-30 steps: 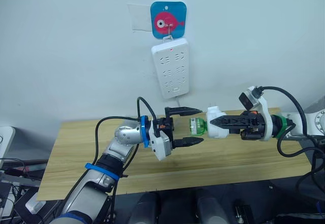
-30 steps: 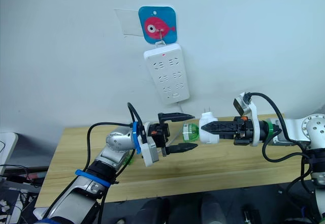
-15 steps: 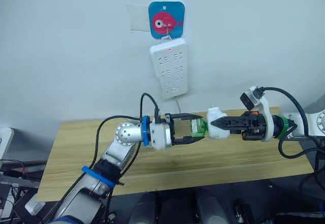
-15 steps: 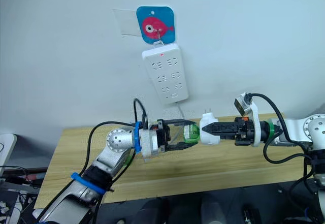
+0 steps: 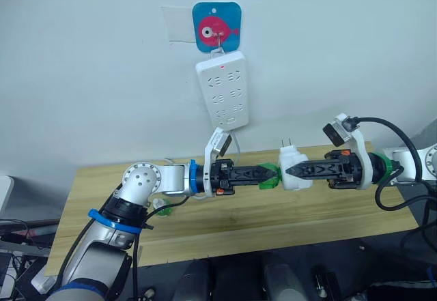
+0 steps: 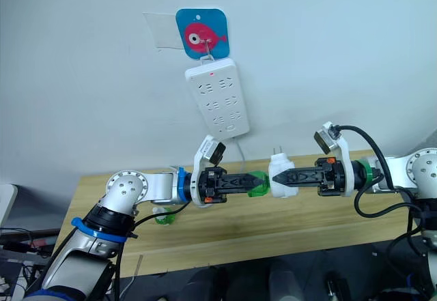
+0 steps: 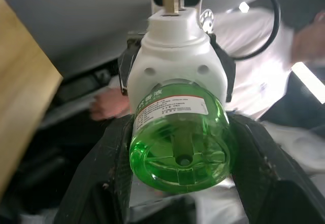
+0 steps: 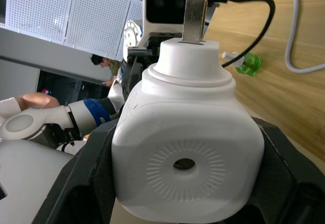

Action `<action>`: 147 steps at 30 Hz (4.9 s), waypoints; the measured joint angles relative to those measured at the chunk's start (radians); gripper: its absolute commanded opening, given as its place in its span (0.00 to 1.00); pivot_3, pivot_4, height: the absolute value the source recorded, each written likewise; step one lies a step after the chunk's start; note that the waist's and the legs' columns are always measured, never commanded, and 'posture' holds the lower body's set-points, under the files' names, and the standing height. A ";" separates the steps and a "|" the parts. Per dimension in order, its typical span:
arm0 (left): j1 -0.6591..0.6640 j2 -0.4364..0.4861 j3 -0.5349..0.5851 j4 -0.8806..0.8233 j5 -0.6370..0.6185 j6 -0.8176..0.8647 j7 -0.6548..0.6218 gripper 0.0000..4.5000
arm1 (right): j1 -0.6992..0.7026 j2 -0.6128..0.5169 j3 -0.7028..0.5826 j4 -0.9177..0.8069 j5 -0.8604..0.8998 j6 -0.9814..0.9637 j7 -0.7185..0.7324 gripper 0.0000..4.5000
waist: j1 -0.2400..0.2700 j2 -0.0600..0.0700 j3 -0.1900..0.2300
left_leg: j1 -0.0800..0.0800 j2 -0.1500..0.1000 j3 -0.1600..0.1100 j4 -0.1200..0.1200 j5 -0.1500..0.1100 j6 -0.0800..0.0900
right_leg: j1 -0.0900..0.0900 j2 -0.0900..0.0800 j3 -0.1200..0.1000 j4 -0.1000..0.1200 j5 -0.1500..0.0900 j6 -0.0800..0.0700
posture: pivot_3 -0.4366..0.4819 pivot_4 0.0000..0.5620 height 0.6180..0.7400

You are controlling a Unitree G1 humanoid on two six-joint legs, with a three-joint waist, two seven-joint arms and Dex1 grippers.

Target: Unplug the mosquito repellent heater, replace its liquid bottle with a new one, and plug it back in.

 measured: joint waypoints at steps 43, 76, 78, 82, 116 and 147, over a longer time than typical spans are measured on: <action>0.108 -0.094 -0.067 0.152 1.613 -2.169 -0.463 0.99 | -0.057 0.107 -0.099 0.128 0.028 0.127 -0.091 0.67 | 0.044 0.000 0.000 | 0.000 0.000 0.006 -0.001 0.000 0.000 | 0.000 -0.005 0.002 -0.001 0.002 -0.002 | 0.34 0.35 1.00; 0.093 0.029 -0.196 -0.190 0.916 -1.059 -0.464 0.50 | -0.038 0.049 -0.046 0.092 0.085 0.043 -0.134 0.67 | 0.013 0.000 0.000 | 0.000 0.002 0.001 0.000 0.000 0.000 | -0.001 -0.001 0.000 -0.001 0.002 -0.001 | 0.32 0.35 1.00; 0.069 0.059 -0.161 -0.234 0.731 -0.767 -0.416 0.50 | -0.038 0.049 -0.045 0.073 0.046 0.050 -0.094 0.67 | 0.007 0.000 0.000 | -0.001 0.001 0.001 0.000 0.000 0.001 | -0.001 0.000 0.000 -0.001 0.001 -0.001 | 0.33 0.36 1.00; 0.042 0.070 -0.088 -0.238 0.516 -0.432 -0.339 0.50 | -0.044 0.057 -0.035 0.048 -0.016 0.067 -0.028 0.67 | -0.001 0.000 0.000 | 0.000 0.001 0.001 0.000 0.000 0.000 | -0.001 0.001 0.000 0.000 0.001 0.000 | 0.33 0.36 1.00; 0.265 0.018 0.042 -0.206 1.403 -1.607 -0.576 1.00 | -0.046 0.105 -0.123 0.175 -0.144 0.137 0.011 0.67 | 0.039 0.000 0.000 | 0.000 0.000 0.006 -0.002 0.000 0.000 | -0.001 -0.007 0.003 -0.003 0.002 -0.002 | 0.37 0.35 1.00; 0.081 -0.080 -0.080 0.189 1.637 -2.259 -0.396 0.96 | -0.032 0.062 0.009 0.105 0.224 0.020 -0.217 0.67 | 0.039 0.000 0.000 | 0.000 0.001 0.005 0.000 0.000 0.000 | -0.001 -0.002 0.002 0.000 0.002 -0.001 | 0.36 0.34 1.00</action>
